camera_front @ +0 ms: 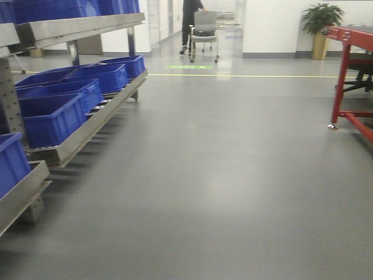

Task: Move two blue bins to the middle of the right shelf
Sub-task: 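Drive the base across the floor carrying the light-blue bin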

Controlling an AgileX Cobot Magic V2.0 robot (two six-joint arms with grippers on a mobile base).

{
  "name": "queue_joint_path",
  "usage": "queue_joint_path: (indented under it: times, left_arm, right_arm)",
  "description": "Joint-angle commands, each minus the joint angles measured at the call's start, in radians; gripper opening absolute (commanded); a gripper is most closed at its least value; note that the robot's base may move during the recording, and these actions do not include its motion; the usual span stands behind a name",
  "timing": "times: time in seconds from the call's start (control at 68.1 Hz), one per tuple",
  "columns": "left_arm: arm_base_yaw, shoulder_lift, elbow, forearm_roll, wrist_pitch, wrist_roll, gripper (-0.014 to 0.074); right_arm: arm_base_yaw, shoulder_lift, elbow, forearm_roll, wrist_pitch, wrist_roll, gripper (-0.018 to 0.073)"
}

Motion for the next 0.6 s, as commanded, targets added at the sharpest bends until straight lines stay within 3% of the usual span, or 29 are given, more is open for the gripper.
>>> queue_joint_path:
  times: [0.0,0.588]
  left_arm:
    - [-0.006,-0.020,-0.012,-0.017,-0.038,0.017,-0.0111]
    - [-0.006,-0.020,-0.012,-0.017,-0.038,0.017,-0.0111]
  right_arm:
    - [-0.004,-0.010,-0.013,-0.018,-0.039,-0.017,-0.0157]
    - [-0.004,-0.010,-0.013,-0.018,-0.039,-0.017,-0.0162]
